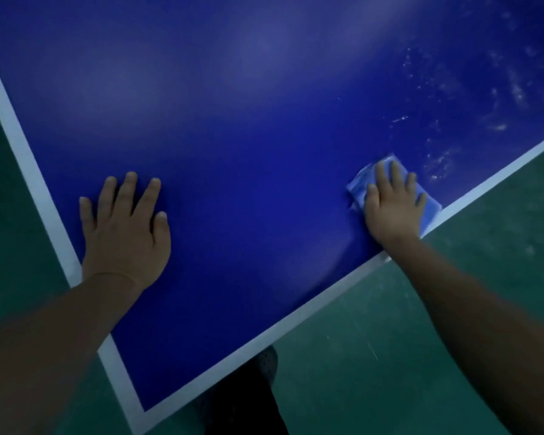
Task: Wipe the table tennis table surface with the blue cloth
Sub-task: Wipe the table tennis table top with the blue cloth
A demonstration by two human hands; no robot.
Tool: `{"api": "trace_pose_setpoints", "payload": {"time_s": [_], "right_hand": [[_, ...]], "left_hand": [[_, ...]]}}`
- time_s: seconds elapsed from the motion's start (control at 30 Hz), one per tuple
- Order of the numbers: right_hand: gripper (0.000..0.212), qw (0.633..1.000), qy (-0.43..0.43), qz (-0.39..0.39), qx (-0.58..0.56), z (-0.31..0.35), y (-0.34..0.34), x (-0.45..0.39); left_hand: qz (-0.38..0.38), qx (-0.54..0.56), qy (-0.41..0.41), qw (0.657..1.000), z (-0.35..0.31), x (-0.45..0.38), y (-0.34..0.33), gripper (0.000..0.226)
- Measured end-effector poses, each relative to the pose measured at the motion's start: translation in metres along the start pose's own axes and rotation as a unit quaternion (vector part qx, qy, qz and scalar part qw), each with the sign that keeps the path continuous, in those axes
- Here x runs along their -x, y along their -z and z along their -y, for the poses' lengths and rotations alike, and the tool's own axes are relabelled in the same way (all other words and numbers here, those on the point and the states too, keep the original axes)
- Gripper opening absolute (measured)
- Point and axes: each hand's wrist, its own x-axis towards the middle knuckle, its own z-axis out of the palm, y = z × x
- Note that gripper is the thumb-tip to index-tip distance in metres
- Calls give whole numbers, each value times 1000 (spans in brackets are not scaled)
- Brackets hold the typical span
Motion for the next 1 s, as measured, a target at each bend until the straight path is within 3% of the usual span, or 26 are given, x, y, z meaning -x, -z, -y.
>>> {"api": "trace_pose_setpoints", "payload": {"time_s": [0.07,0.1,0.17,0.23,0.3,0.4,0.47,0.53,0.6,0.67,0.77,0.87,0.93,1.0], "right_hand": [[56,994,-102,-16,-35,25,1,7],[55,996,-82,-13,-26,44,-6,26],[56,997,82,-14,8,84,-29,91],[56,966,254,26,37,99,-41,163],[55,942,329,48,45,76,-43,174],[56,965,253,11,62,27,-35,106],[58,994,100,5,54,-2,-17,49],[56,998,-53,17,2,-11,-2,14],[56,992,-120,3,-28,7,2,11],[57,998,-62,12,-15,41,-8,36],[58,990,137,27,26,77,-26,101],[61,966,249,56,41,58,-21,103],[61,973,221,39,48,24,-13,65],[60,993,104,31,36,-9,1,17]], "left_hand": [[3,-4,-2,1000,0,1,0,67],[3,-7,-4,1000,-1,1,0,67],[5,-11,-1,1000,-2,1,-1,66],[6,-13,0,1000,-2,1,-1,66],[6,-16,-2,1000,-3,1,-1,65],[8,-16,-1,1000,-3,1,-1,65],[9,-17,-2,1000,-3,1,-2,65],[8,-15,-2,1000,-2,1,-1,65],[6,-13,-1,1000,-2,1,0,66],[4,-17,-3,1000,-1,1,0,66],[-8,-36,-3,999,-2,3,-1,65],[-11,-75,4,997,-6,2,-2,66],[-5,-88,10,996,-7,3,-1,67],[-12,-81,19,996,-11,8,-1,67]]}}
